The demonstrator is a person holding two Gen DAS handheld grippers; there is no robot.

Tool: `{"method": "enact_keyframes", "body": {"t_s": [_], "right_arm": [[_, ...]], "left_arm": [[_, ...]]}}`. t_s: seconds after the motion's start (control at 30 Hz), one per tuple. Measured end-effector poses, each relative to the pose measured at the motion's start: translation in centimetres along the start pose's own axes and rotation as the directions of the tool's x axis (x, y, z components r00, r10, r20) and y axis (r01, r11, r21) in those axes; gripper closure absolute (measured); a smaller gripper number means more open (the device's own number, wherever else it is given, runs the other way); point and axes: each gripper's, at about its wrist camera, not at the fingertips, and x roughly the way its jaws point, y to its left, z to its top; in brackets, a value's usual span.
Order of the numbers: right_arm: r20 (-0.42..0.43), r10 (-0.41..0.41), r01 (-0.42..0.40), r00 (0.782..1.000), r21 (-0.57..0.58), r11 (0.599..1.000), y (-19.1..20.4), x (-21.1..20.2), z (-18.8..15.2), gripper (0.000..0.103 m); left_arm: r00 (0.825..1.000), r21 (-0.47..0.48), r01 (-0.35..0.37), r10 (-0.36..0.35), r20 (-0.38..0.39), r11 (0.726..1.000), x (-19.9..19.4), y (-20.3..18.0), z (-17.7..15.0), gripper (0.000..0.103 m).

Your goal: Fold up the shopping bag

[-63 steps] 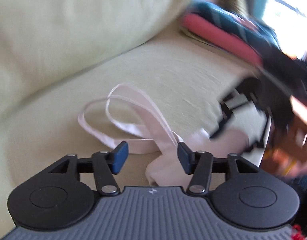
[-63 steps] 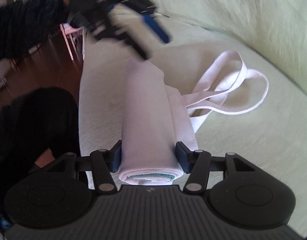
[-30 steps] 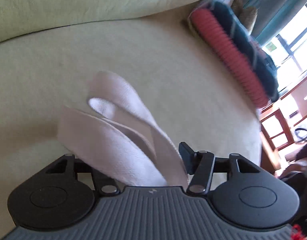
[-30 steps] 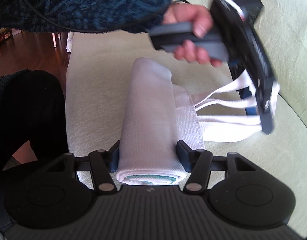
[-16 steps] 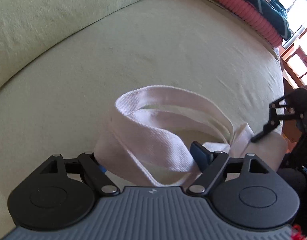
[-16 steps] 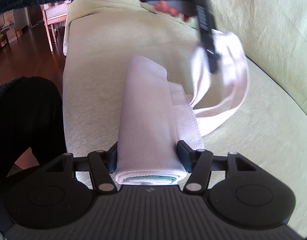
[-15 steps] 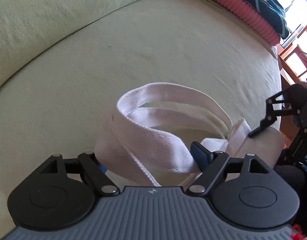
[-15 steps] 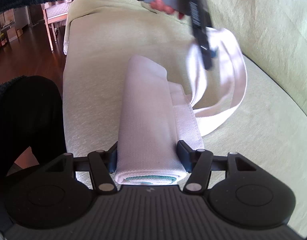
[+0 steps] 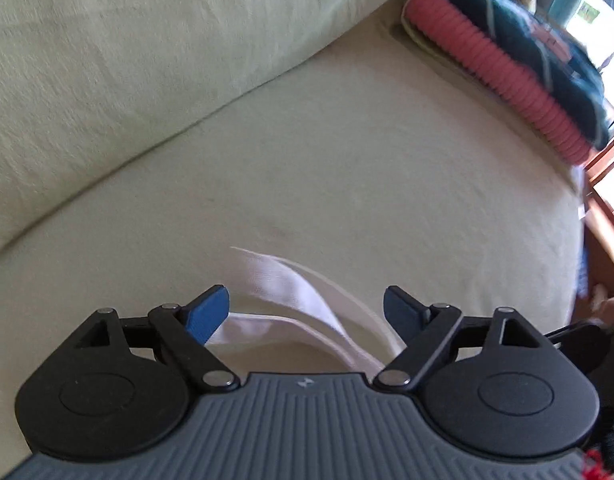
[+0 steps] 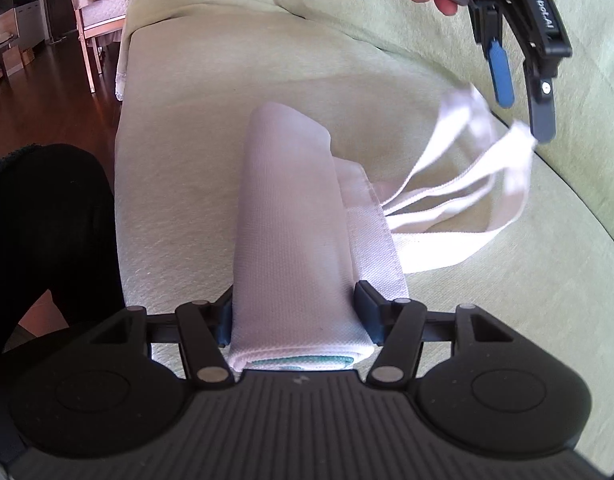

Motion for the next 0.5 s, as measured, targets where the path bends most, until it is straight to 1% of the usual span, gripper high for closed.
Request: {"method": "enact_keyframes", "body": {"t_s": [0.03,0.13,0.17,0.2,0.27,0.33,0.4,0.43,0.47,0.5], "right_arm": [[0.004,0.001,-0.001,1.000,0.002,1.000,-0.1,-0.1,-0.2,0.046],[0.017,0.009,-0.009,1.000,0.012,1.000,-0.3,-0.1,-0.3,0.046],[0.023,0.016,-0.017,1.000,0.019,1.000,-0.5,-0.2,-0.4,0.046],[0.029,0.024,-0.025,0.999,0.028,0.999,-0.6,-0.1,-0.4,0.046],[0.037,0.043,-0.045,0.998,0.052,0.998,-1.0,-0.1,-0.4,0.046],[0.044,0.066,-0.069,0.997,0.076,0.995,-1.5,0.0,-0.4,0.046],[0.045,0.083,-0.086,0.996,0.090,0.992,-1.8,0.0,-0.3,0.047],[0.044,0.094,-0.098,0.995,0.099,0.990,-2.1,0.1,-0.3,0.047],[0.043,0.102,-0.106,0.994,0.104,0.989,-2.3,0.1,-0.2,0.047],[0.042,0.109,-0.113,0.993,0.108,0.988,-2.5,0.1,-0.2,0.047]], "left_arm": [[0.999,0.005,-0.031,0.031,0.016,0.999,-0.5,0.2,-0.7,0.018],[0.992,-0.001,-0.028,0.028,0.121,1.000,-4.2,1.0,-4.3,0.018],[0.988,0.028,-0.019,0.014,0.152,0.999,-5.4,0.6,-5.6,0.018],[0.986,0.093,0.000,-0.016,0.168,0.996,-6.3,-0.5,-7.1,0.018],[0.978,0.222,0.035,-0.079,0.193,0.974,-8.1,-2.7,-9.9,0.018],[0.967,0.348,0.065,-0.145,0.209,0.935,-9.9,-4.9,-12.8,0.018],[0.956,0.461,0.088,-0.204,0.209,0.883,-11.3,-7.1,-15.2,0.018],[0.958,0.509,0.095,-0.218,0.187,0.855,-11.1,-8.5,-15.7,0.018],[0.962,0.564,0.098,-0.223,0.158,0.820,-10.5,-10.0,-16.3,0.018],[0.966,0.600,0.099,-0.221,0.134,0.794,-10.2,-11.0,-16.6,0.020]]}}
